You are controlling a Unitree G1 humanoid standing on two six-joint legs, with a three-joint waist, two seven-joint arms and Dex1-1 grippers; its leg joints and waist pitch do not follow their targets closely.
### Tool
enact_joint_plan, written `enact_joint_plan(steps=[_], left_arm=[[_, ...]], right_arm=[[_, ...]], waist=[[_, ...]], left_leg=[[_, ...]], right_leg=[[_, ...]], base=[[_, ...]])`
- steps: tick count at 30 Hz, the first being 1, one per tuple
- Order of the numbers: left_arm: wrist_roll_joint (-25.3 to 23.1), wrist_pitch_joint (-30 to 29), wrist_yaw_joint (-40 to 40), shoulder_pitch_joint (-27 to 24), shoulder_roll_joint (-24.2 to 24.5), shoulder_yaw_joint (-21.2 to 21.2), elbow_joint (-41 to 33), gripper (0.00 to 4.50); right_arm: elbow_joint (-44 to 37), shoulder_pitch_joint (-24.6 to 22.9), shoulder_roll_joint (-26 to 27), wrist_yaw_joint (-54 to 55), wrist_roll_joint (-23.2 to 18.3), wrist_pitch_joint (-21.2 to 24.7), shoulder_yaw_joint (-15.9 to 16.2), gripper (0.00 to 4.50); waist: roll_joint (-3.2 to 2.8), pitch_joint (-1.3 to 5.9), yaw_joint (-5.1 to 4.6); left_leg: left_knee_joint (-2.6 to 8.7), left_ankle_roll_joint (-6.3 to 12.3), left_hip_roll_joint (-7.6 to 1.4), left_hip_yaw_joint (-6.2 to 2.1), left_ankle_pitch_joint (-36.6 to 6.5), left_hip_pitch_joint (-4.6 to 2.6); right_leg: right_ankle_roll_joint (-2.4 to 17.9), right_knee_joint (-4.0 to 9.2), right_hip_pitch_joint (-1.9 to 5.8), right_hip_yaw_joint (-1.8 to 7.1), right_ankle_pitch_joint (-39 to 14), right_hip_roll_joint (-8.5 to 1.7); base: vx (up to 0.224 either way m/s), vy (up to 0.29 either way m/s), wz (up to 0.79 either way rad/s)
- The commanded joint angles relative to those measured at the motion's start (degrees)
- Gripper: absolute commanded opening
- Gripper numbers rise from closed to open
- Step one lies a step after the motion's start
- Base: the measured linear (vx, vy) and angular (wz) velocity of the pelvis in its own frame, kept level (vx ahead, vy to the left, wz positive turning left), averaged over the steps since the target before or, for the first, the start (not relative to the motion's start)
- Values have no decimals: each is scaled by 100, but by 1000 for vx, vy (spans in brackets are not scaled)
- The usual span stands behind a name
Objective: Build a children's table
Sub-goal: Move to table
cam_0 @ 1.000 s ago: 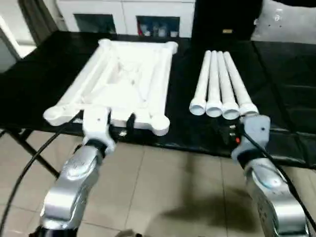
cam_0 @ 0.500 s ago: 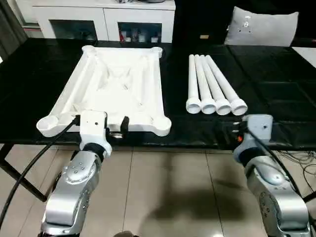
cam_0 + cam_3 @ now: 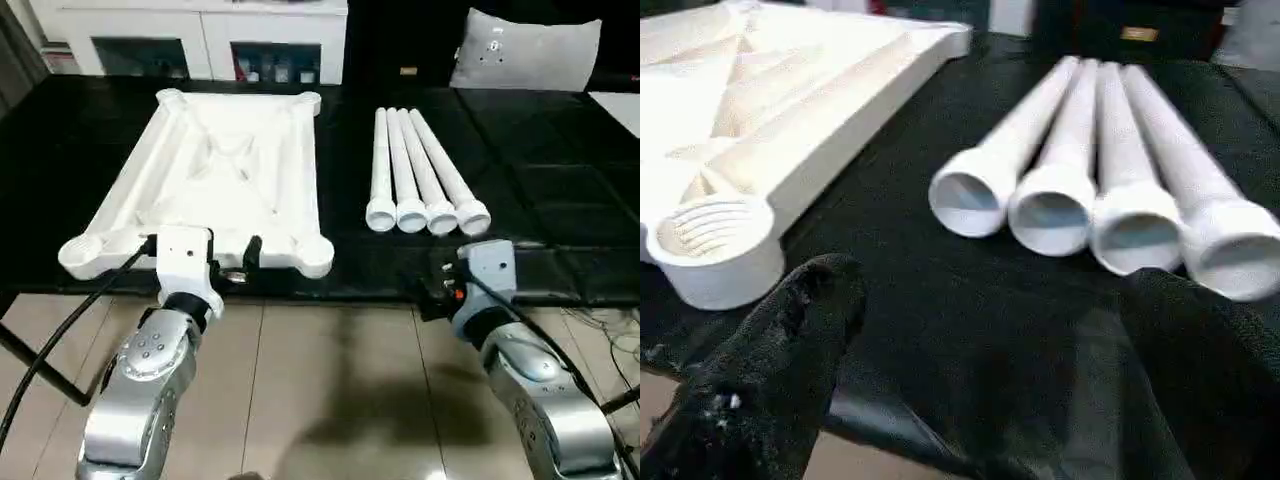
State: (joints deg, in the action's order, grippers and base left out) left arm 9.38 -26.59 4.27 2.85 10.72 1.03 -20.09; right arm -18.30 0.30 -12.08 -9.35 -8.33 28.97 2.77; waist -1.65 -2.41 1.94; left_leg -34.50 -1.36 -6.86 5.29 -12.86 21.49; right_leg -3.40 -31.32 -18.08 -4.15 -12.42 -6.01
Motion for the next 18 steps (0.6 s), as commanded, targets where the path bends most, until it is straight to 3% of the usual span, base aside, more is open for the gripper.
enact_joint_plan(steps=[1,2,3,4,5,6,7,8,9,10,11,12,13,14,15,16,17,18], left_arm=[[24,-77,43,-28,51,-52,-63,446],[23,-82,50,-31,52,-46,-65,446],[21,-85,57,-36,45,-37,-64,446],[21,-87,67,-42,40,-33,-68,446],[23,-87,75,-50,39,-31,-72,446],[24,-92,80,-54,39,-31,-73,446],[24,-92,80,-54,39,-31,-73,446],[21,-96,94,-67,26,-30,-69,446],[4,-101,105,-77,23,-30,-64,446],[-2,-105,112,-84,26,-32,-64,446],[-6,-106,115,-90,28,-33,-65,446],[-11,-106,115,-91,27,-34,-63,446],[-15,-108,117,-95,26,-37,-64,446],[-21,-108,115,-95,23,-37,-60,446],[-32,-105,111,-97,12,-34,-55,446],[-40,-103,106,-99,0,-28,-56,446],[-53,-106,100,-106,-20,-15,-67,446],[-60,-110,96,-112,-30,-4,-76,446]], right_arm=[[-142,44,31,-65,27,-66,84,450],[-135,38,66,-54,1,-91,58,450],[-130,38,60,-87,-18,-103,59,450],[-132,33,44,-139,-43,-111,74,450],[-144,24,20,-179,-46,-119,99,450],[-162,12,-9,-220,-34,-148,140,450],[-162,12,-9,-220,-34,-148,140,450],[-193,-18,-44,-243,22,-195,195,450],[-200,-29,-52,-239,55,-217,217,450],[-196,-31,-51,-225,79,-230,221,450],[-193,-31,-50,-214,98,-239,223,450],[-190,-31,-43,-215,94,-240,218,450],[-193,-38,-34,-224,96,-241,218,450],[-197,-44,-32,-229,99,-240,220,450],[-213,-59,-49,-254,91,-236,239,450],[-225,-71,-77,-286,84,-238,262,450],[-241,-86,-111,-313,83,-248,294,450],[-247,-91,-123,-320,91,-256,308,450]], waist=[[-39,209,82],[-142,287,-28],[-162,277,-114],[-127,237,-158],[-95,233,-144],[-18,209,-73],[98,343,70],[91,349,126],[54,375,130],[-10,405,122],[-51,422,64],[-66,410,29],[-78,415,-75],[-88,390,-106],[-25,334,-125],[119,257,-26],[198,224,99],[168,292,304]], left_leg=[[451,1244,-115,-89,-1362,210],[490,937,-323,-26,-1489,-275],[605,1087,-496,-276,-1205,-539],[614,1366,-602,-381,-1297,-701],[582,1561,-565,-384,-1152,-729],[487,1935,-354,-220,-540,-439],[177,1976,-9,49,336,-10],[136,1968,21,73,535,128],[140,1889,-49,46,986,117],[150,1876,-40,6,1401,-11],[169,2028,-102,-112,1717,-308],[189,2172,-154,-203,1836,-462],[201,2616,-332,-455,2114,-802],[207,2784,-437,-555,1977,-961],[232,2963,-550,-646,1625,-1009],[109,2629,-208,-286,1144,-560],[-65,2345,125,-27,841,-208],[-401,1866,133,24,388,300]], right_leg=[[935,568,465,-110,-2931,-389],[1065,477,184,-8,-2722,-165],[1301,118,15,-92,-1516,146],[1315,-54,-127,-72,-981,130],[1311,-93,-146,-35,-718,101],[1263,26,131,89,-229,-49],[1203,127,634,264,317,-160],[1172,172,719,293,387,-192],[1281,115,677,215,403,-115],[1273,34,636,112,434,55],[1217,-67,452,47,406,184],[1178,-128,329,24,316,241],[973,-295,18,-17,-15,265],[887,-361,-193,-5,-306,223],[707,-419,-322,120,-537,92],[756,-109,108,343,-162,-61],[921,61,484,564,41,-88],[1097,255,990,939,140,-508]], base=[[126,11,55],[126,11,55],[156,-20,33],[151,-25,9],[151,-25,9],[121,-5,4],[106,-8,4],[106,-8,4],[123,-13,4],[129,-26,2],[129,-26,2],[135,-51,8],[107,-62,9],[107,-62,9],[61,-70,6],[73,-60,7],[73,-60,7],[95,-44,13]])
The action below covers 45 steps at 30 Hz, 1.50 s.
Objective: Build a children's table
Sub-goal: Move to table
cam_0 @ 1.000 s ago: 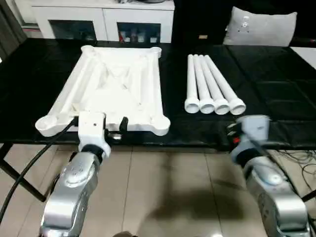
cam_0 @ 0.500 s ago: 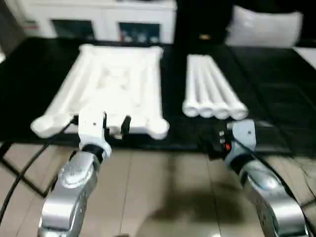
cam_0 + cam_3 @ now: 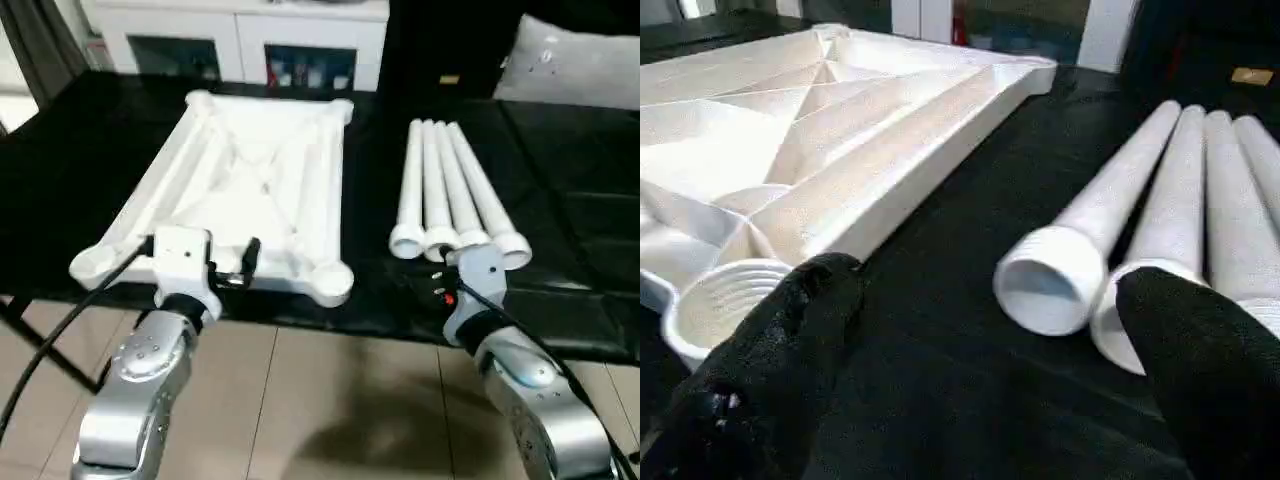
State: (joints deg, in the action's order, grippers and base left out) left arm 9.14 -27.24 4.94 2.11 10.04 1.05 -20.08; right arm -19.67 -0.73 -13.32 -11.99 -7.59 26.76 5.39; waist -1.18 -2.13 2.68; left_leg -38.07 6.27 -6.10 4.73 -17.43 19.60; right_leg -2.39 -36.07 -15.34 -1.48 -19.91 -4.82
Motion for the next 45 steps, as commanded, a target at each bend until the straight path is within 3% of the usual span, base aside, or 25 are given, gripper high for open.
enact_joint_plan(steps=[1,3,6,7,9,10,12,17,19,20,21,23,25,26,27,29,32,33,34,36,37,40,42,44,45], left_arm=[[-38,-44,28,-41,37,-5,-80,446],[-36,-50,28,-67,30,6,-105,446],[-7,-62,64,-106,50,-23,-126,446],[-4,-67,78,-104,61,-26,-123,446],[-13,-71,123,-54,75,-14,-111,446],[-21,-68,141,-26,79,0,-113,446],[-25,-65,135,-16,81,1,-119,446],[-29,-19,136,-33,77,-23,-97,446],[-44,-34,174,-39,100,-18,-115,446],[-44,-34,180,-38,102,-18,-115,446],[-56,-23,244,-18,146,0,-101,446],[-62,-9,274,2,180,15,-78,446],[-73,29,348,33,259,34,-12,446],[-72,38,371,44,276,37,6,446],[-72,42,385,64,284,40,25,446],[-69,53,416,88,285,36,45,446],[1,184,535,109,246,47,109,446],[15,226,557,123,225,46,136,446],[-58,200,520,171,244,80,178,446],[-89,271,551,240,263,126,224,446],[-26,279,572,256,224,110,244,446],[-29,273,510,257,167,103,277,446],[-213,459,540,159,181,305,273,446],[-341,488,505,145,212,377,252,446],[-341,488,505,145,212,377,252,446]], right_arm=[[-112,10,2,-56,20,-36,48,450],[-119,6,3,-57,42,-50,55,450],[-101,47,38,-22,116,-64,50,450],[-109,35,47,-18,122,-75,55,450],[-120,17,69,15,100,-103,34,450],[-131,0,77,45,77,-123,14,450],[-137,-15,96,45,50,-122,-4,450],[-84,65,137,-45,95,-157,90,450],[-85,92,141,-41,88,-157,93,450],[-85,95,142,-42,85,-157,93,450],[-71,125,152,-61,72,-170,102,450],[-48,144,160,-82,72,-185,114,450],[27,180,169,-107,133,-229,176,450],[43,189,178,-107,151,-239,183,450],[54,199,185,-107,161,-249,179,450],[57,210,196,-92,154,-253,168,450],[44,180,200,-28,193,-250,135,450],[38,164,203,-5,198,-247,110,450],[38,142,195,37,212,-238,73,450],[43,131,203,88,200,-208,1,450],[56,135,184,82,207,-152,-5,450],[95,141,125,64,259,-2,14,450],[248,183,195,232,271,-29,-193,450],[250,219,197,258,312,-115,-207,450],[250,219,197,258,312,-115,-207,450]], waist=[[118,196,270],[-123,216,226],[-269,403,-165],[-220,368,-158],[-2,256,-110],[355,201,74],[248,172,279],[-248,98,159],[-334,345,-159],[-289,394,-215],[-171,342,-215],[-95,311,-208],[335,304,63],[247,276,140],[277,250,155],[72,124,181],[-315,31,6],[-439,267,-136],[-439,327,-212],[-248,383,-151],[-114,430,-38],[60,555,171],[-20,443,322],[-95,294,374],[-309,316,314]], left_leg=[[-48,477,-99,43,673,600],[453,-28,-313,46,1005,360],[662,2030,-951,-791,1598,-982],[656,2574,-1152,-919,1923,-1000],[620,2016,-788,-456,1288,-595],[139,1114,101,128,153,36],[-372,132,-68,-18,112,442],[833,-419,-522,-84,-467,76],[955,713,-1002,-818,-880,-893],[876,1263,-1056,-915,-367,-971],[810,2076,-1091,-796,626,-802],[825,2047,-882,-553,795,-629],[-69,757,175,123,-475,279],[-263,427,37,-1,-326,363],[-404,-198,-4,-44,137,478],[-114,-348,-181,-59,356,407],[843,-450,-567,-161,-1322,8],[926,-319,-847,-520,-1707,-546],[830,427,-924,-698,-375,-634],[387,1356,-853,-608,2752,-488],[91,936,-351,-250,3969,-8],[13,-165,-158,54,1172,590],[-295,-714,-265,-56,-280,523],[182,-638,-412,-268,-313,548],[505,-695,-562,-301,-332,293]], right_leg=[[1239,772,725,602,902,-596],[1177,628,589,109,758,-118],[512,-270,-616,-198,-28,107],[142,-482,-876,-70,-310,-67],[225,-108,-770,177,450,-232],[409,581,-8,677,215,-335],[972,773,444,939,-1265,-886],[1204,756,289,-24,-1868,-38],[677,-207,-502,-148,-367,159],[350,-368,-681,-148,-185,127],[-202,-591,-956,-27,129,-27],[-172,-423,-941,39,463,-66],[296,715,152,872,-255,-767],[640,794,237,975,-828,-1082],[1022,772,230,751,-1553,-857],[1636,881,136,532,-2006,-737],[1224,626,-126,-62,-2076,49],[1155,145,-425,-102,-718,131],[832,-120,-611,-111,391,66],[366,-40,-817,143,1536,-269],[377,76,-500,329,3294,-408],[165,-82,8,867,6906,-603],[382,257,-164,1349,5252,-804],[845,304,-101,922,3018,-596],[1000,157,-279,639,2378,-236]], base=[[64,-52,8],[68,-44,4],[133,-62,7],[61,-42,4],[43,-47,6],[32,-72,16],[48,-72,10],[82,5,-4],[146,44,1],[142,24,4],[125,7,6],[98,-27,8],[96,-84,4],[100,-83,0],[99,-54,-7],[95,-31,-7],[120,69,8],[124,73,6],[145,63,7],[82,33,4],[92,8,10],[30,7,-3],[-6,36,-29],[-38,121,-43],[-31,165,-11]])
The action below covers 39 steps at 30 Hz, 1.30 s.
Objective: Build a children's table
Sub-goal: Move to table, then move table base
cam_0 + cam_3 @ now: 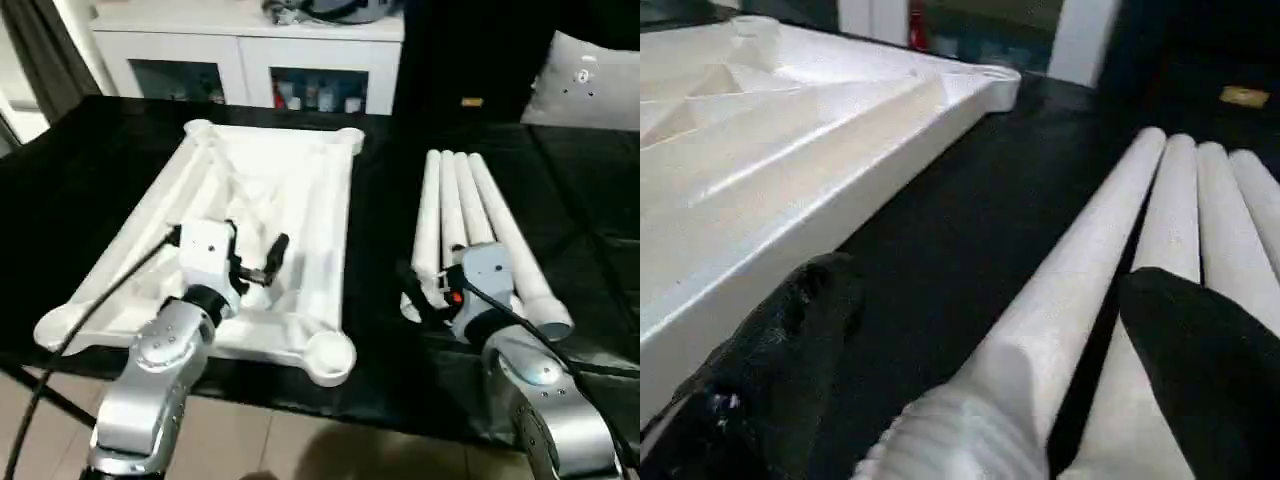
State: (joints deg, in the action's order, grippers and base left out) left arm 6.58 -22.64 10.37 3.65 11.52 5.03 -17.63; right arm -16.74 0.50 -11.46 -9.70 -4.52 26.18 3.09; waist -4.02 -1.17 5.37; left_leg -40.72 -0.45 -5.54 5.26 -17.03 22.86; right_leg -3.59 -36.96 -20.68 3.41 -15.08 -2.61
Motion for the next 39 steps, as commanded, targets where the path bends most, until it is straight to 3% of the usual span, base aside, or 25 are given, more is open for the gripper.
enact_joint_plan(steps=[1,2,3,4,5,6,7,8,9,10,11,12,14,16,17,19,21,22,24,26,30,32,33,34,39], left_arm=[[-84,-45,-75,13,39,-39,-21,446],[-60,-24,-99,5,-12,-50,-27,446],[-59,-23,-101,5,-17,-50,-28,446],[-45,-27,-149,-26,-76,-55,-27,446],[-38,-26,-170,-49,-104,-62,-24,446],[7,-39,-247,-125,-206,-115,-20,446],[7,-39,-247,-125,-206,-115,-20,446],[-30,-53,-274,-130,-200,-117,-12,446],[-136,-61,-289,-107,-136,-112,36,446],[-141,-70,-278,-79,-113,-146,72,446],[-141,-70,-278,-79,-113,-146,72,446],[-61,-277,-241,9,-60,-255,151,446],[-17,-484,-171,70,26,-288,176,446],[127,-745,31,105,117,-325,157,446],[288,-774,321,116,211,-304,126,446],[364,-779,533,129,318,-260,121,446],[353,-571,1083,190,712,-72,202,446],[288,-375,1342,261,938,-12,305,446],[267,-184,1656,361,1179,9,443,446],[408,-52,2307,499,1535,16,589,446],[614,104,3189,613,1984,82,701,446],[696,146,3524,672,2177,132,760,420],[791,158,3858,746,2354,175,852,412],[848,179,4123,812,2489,219,934,401],[814,348,5094,1110,2881,518,1341,366]], right_arm=[[-95,129,23,15,-18,19,40,450],[-100,147,4,-36,-30,31,114,450],[-101,149,2,-41,-32,32,119,450],[-73,143,-35,-81,-12,6,177,450],[-59,136,-40,-90,-5,-2,190,450],[-7,126,-45,-107,23,-27,219,450],[-7,126,-45,-107,23,-27,219,450],[15,138,-37,-108,29,-33,216,450],[46,191,-9,-120,37,-40,212,450],[58,235,10,-135,40,-37,209,450],[58,235,10,-135,40,-37,209,450],[98,335,25,-174,5,-61,184,450],[123,402,-9,-243,-43,-68,169,450],[152,455,-89,-433,-169,-81,156,450],[173,485,-197,-673,-305,-24,179,450],[194,495,-308,-848,-337,-17,229,450],[230,515,-567,-1280,-360,-30,357,450],[232,543,-675,-1520,-434,-1,390,450],[228,586,-791,-1798,-554,56,424,450],[183,616,-974,-2234,-737,22,484,450],[126,628,-1156,-2619,-870,-91,574,450],[119,636,-1230,-2770,-911,-126,605,450],[123,646,-1309,-2932,-945,-153,628,450],[129,655,-1376,-3070,-975,-169,645,450],[159,659,-1665,-3564,-1045,-218,744,450]], waist=[[-171,235,-204],[-233,206,-201],[-211,180,-251],[-186,181,-299],[-196,189,-286],[-159,204,-293],[-95,201,-307],[-33,207,-283],[128,207,-274],[258,170,-164],[334,149,-91],[428,145,-29],[343,112,-21],[230,109,-64],[237,99,-79],[175,122,-60],[165,139,-11],[106,143,10],[113,163,6],[112,197,24],[125,221,29],[122,212,28],[165,200,42],[140,184,46],[155,126,66]], left_leg=[[992,-319,-740,-552,-324,-408],[1095,-778,-783,-633,-597,-353],[1233,-1357,-1004,-771,-1122,-420],[1344,-1258,-1246,-915,-1136,-432],[1371,-1078,-1337,-930,-1063,-421],[1370,-534,-1369,-874,-966,-385],[1357,64,-1199,-753,-1088,-338],[1307,311,-1052,-660,-1216,-315],[1088,439,-642,-422,-1448,-189],[718,204,-265,-68,-921,32],[611,103,-286,-44,-519,-59],[679,26,-342,-8,244,30],[785,-68,-400,16,119,-13],[1013,-258,-531,-6,-750,-75],[1055,-285,-570,-11,-958,-75],[1109,-333,-661,-27,-1364,-134],[1135,-297,-692,-32,-1223,-122],[1149,-274,-702,-34,-1189,-128],[1150,-248,-701,-24,-1174,-142],[1117,-146,-696,0,-726,-128],[1060,35,-684,48,-134,-129],[1055,90,-687,70,-149,-135],[1068,123,-696,78,-233,-147],[1082,110,-695,90,-386,-157],[1149,-137,-745,109,-986,-207]], right_leg=[[941,-124,-106,-359,411,-32],[782,-116,-41,-419,327,-39],[444,-146,-97,-487,123,-60],[204,-282,-173,-531,-205,-97],[153,-354,-224,-538,-317,-121],[146,-406,-212,-525,-400,-174],[241,-243,-88,-481,-301,-248],[318,-59,-29,-411,-215,-316],[729,415,80,-252,-168,-510],[808,826,226,-154,-1139,-934],[445,907,133,-133,-2146,-1017],[-107,926,126,-112,-3477,-898],[13,937,51,-211,-3768,-777],[406,830,28,-382,-3345,-566],[474,810,31,-404,-3141,-543],[680,741,9,-376,-2508,-559],[853,689,50,-371,-1765,-553],[941,643,63,-373,-1413,-549],[1080,599,93,-368,-835,-545],[1270,517,143,-380,81,-565],[1499,439,183,-404,862,-591],[1547,443,183,-400,791,-599],[1557,466,185,-399,562,-614],[1549,478,168,-389,260,-606],[1488,550,121,-354,-788,-626]], base=[[-58,160,3],[-58,160,3],[-100,104,-3],[-87,18,4],[-87,18,4],[-87,-59,4],[-91,-117,3],[-91,-117,3],[-93,-158,-5],[-122,-166,-12],[-122,-166,-12],[-121,-145,-13],[-78,-103,-11],[-28,-29,-4],[0,0,0],[0,0,0],[0,0,0],[0,0,0],[0,0,0],[0,0,0],[0,0,0],[0,0,0],[0,0,0],[0,0,0],[0,0,0]])
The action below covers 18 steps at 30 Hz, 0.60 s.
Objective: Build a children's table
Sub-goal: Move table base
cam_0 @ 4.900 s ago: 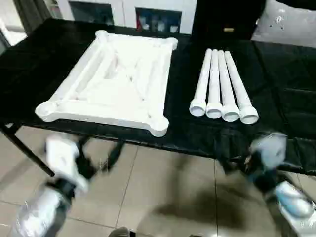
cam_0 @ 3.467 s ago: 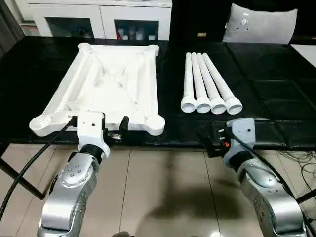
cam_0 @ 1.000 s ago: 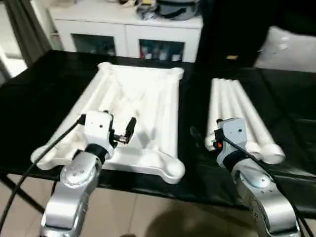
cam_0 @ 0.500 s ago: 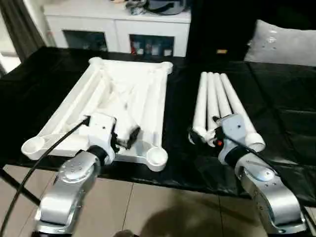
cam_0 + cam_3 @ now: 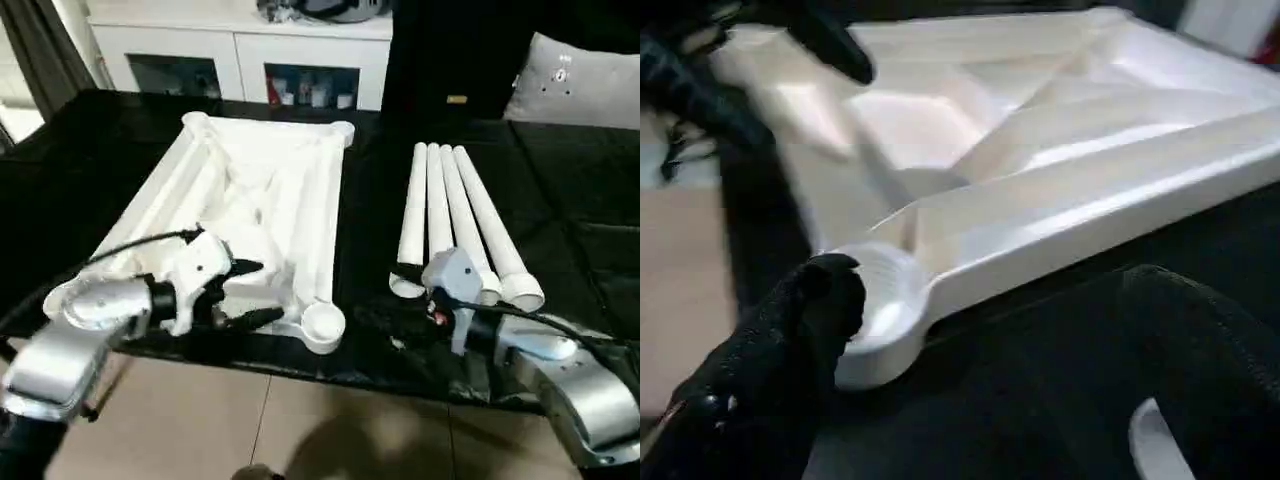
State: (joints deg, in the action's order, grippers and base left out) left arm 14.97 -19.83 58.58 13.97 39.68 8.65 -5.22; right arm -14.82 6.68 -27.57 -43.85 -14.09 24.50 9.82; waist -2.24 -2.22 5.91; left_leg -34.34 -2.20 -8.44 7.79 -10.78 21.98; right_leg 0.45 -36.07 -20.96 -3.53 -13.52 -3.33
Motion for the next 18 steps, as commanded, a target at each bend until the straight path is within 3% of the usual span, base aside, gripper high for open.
enact_joint_plan(steps=[1,7,11,14,18], left_arm=[[-83,146,448,147,105,261,201,347],[-588,673,789,512,69,821,967,286],[-880,1111,955,796,-14,1017,1603,273],[-950,1305,1107,1024,-76,1091,2011,241],[-1025,1493,1201,1197,-127,1180,2367,203]], right_arm=[[-45,20,-101,-223,-106,-57,96,450],[-89,-52,-127,-242,-82,-87,159,450],[-190,-125,-132,-305,-43,-39,270,450],[-232,-151,-145,-361,-43,-33,307,450],[-210,-164,-153,-365,-37,-63,328,450]], waist=[[-34,236,27],[-53,269,59],[-75,294,68],[-61,309,67],[-90,302,69]], left_leg=[[511,10,-450,-137,-1645,-130],[505,-46,-461,-111,-1489,-131],[478,-9,-453,-105,-1313,-124],[471,4,-464,-106,-1238,-119],[472,-19,-473,-102,-1371,-132]], right_leg=[[1045,471,141,351,-1035,-557],[1030,455,138,363,-709,-557],[1122,423,154,351,-301,-551],[1168,393,180,345,-89,-568],[1260,399,175,348,-168,-585]], base=[[0,0,0],[0,0,0],[0,0,0],[0,0,0],[0,0,0]])
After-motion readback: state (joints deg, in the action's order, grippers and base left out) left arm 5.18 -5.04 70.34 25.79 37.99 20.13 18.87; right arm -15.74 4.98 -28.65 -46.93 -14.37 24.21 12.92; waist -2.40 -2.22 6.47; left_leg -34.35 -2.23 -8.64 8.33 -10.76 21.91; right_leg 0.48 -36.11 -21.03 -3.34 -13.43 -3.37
